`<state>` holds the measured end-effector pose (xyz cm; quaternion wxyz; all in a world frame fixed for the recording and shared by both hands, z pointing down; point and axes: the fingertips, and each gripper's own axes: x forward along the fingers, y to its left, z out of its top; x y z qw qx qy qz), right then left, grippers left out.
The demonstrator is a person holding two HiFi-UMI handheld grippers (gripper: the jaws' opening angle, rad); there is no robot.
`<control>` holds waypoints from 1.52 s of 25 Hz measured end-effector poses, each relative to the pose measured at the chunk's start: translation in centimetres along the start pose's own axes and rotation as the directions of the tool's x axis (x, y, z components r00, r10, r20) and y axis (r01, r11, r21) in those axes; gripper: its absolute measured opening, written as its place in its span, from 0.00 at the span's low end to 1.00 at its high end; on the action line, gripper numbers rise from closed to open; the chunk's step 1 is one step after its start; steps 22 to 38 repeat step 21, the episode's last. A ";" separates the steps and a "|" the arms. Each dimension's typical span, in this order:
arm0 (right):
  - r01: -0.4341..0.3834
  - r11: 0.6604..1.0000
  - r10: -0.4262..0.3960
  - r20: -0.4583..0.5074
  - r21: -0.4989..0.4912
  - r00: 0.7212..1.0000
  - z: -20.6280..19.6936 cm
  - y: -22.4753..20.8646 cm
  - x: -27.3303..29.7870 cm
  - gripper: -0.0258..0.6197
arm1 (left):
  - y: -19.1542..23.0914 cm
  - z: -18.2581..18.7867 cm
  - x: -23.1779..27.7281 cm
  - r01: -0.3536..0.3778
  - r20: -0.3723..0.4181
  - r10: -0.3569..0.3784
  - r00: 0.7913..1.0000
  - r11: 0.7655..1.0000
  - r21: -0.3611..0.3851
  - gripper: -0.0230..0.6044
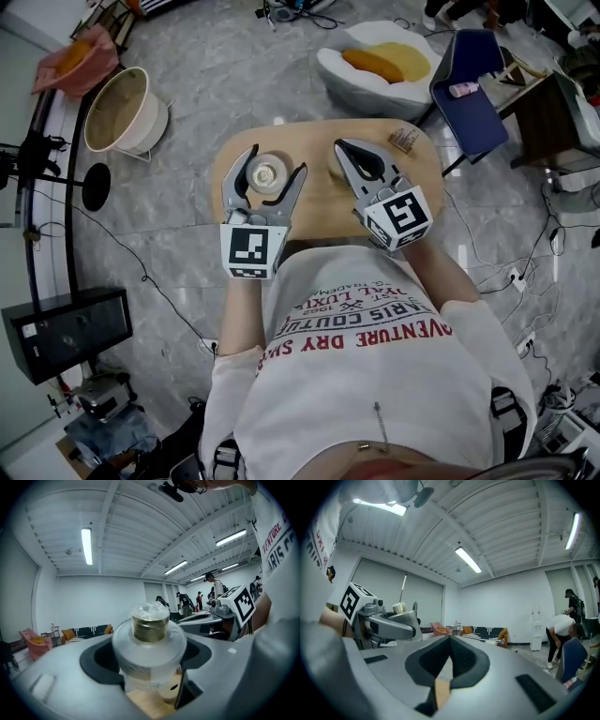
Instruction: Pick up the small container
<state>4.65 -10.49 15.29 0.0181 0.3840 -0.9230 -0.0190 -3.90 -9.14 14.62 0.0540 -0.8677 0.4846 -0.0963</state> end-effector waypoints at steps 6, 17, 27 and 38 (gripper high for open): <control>-0.010 1.000 0.010 -0.007 -0.004 1.000 -0.2 0.0 0.6 0.03 | 0.1 -0.2 0.4 -0.005 -0.001 0.005 1.000 1.000 0.001 0.58; -0.030 1.000 0.030 0.011 -0.005 0.999 -0.2 -0.1 1.6 0.03 | 0.9 -0.6 0.8 -0.023 -0.021 0.023 1.000 1.000 0.002 0.58; -0.029 0.999 0.029 0.017 -0.022 0.999 0.1 -0.3 2.0 0.03 | 1.3 -0.7 1.4 -0.022 -0.027 0.023 0.999 1.000 0.007 0.58; -0.029 0.999 0.029 0.017 -0.022 0.999 0.1 -0.3 2.0 0.03 | 1.3 -0.7 1.4 -0.022 -0.027 0.023 0.999 1.000 0.007 0.58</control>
